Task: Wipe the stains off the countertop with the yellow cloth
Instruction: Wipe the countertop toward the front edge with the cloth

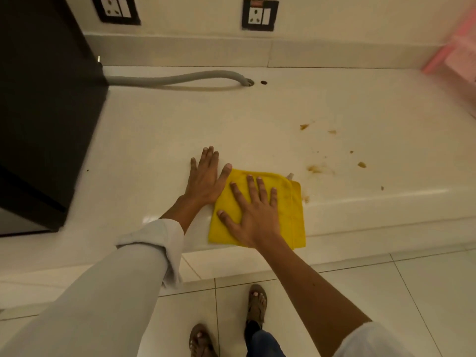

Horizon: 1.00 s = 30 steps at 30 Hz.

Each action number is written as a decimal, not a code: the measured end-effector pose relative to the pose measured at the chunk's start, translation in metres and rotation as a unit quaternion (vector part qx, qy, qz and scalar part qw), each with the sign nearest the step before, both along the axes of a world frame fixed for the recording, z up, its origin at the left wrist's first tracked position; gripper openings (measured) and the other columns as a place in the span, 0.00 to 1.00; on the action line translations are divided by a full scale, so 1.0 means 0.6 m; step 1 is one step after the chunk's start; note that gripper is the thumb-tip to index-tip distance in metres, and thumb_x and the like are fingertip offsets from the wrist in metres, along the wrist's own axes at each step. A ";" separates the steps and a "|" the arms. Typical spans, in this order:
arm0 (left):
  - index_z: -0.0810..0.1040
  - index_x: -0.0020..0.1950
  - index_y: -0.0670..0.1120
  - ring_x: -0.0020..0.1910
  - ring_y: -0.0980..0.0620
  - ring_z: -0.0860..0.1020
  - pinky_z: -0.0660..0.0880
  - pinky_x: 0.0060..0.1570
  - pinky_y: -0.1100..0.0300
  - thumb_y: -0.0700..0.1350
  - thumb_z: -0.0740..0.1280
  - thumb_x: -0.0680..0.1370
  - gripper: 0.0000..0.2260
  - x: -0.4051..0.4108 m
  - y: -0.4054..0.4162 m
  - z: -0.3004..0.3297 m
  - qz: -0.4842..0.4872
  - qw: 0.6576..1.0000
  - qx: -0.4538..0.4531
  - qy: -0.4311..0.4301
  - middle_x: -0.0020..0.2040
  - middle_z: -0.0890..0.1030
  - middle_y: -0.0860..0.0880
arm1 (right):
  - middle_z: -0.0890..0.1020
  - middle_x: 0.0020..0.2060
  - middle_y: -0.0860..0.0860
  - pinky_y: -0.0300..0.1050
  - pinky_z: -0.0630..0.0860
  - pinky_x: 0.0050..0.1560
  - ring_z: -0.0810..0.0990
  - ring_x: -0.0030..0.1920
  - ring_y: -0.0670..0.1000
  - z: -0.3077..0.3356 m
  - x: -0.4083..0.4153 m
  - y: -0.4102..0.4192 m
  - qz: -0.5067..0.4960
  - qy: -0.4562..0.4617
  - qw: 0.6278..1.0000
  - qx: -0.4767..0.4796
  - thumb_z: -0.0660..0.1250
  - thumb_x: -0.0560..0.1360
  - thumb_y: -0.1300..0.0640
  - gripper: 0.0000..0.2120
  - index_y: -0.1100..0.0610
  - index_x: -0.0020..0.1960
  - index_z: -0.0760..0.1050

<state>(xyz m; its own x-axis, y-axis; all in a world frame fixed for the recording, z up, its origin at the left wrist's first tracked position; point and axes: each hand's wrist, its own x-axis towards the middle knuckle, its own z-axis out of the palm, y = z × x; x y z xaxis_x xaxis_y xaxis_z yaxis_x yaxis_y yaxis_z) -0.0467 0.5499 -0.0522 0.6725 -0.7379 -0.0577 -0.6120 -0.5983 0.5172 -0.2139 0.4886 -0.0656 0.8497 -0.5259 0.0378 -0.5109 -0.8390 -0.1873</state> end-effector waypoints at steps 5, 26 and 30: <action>0.46 0.78 0.42 0.79 0.50 0.41 0.37 0.76 0.45 0.60 0.45 0.81 0.32 -0.003 -0.062 -0.006 -0.025 0.998 0.021 -0.049 0.80 0.45 0.45 | 0.49 0.81 0.53 0.67 0.42 0.77 0.43 0.80 0.58 0.000 -0.019 -0.091 -0.043 0.003 0.999 -0.006 0.42 0.72 0.23 0.40 0.40 0.79 0.49; 0.49 0.78 0.42 0.79 0.51 0.44 0.38 0.77 0.48 0.68 0.38 0.75 0.40 0.071 -0.272 -0.028 0.055 0.992 0.060 -0.099 0.80 0.48 0.45 | 0.49 0.81 0.57 0.76 0.39 0.71 0.44 0.79 0.65 0.008 0.113 -0.579 -0.141 0.032 0.990 -0.003 0.43 0.71 0.22 0.42 0.41 0.79 0.50; 0.48 0.78 0.41 0.79 0.50 0.45 0.40 0.77 0.47 0.68 0.39 0.76 0.40 0.068 -0.274 -0.027 0.055 0.991 0.056 -0.107 0.80 0.49 0.44 | 0.48 0.80 0.58 0.77 0.39 0.71 0.43 0.79 0.66 0.010 0.202 -0.592 -0.107 0.035 0.994 0.004 0.41 0.71 0.23 0.43 0.43 0.79 0.49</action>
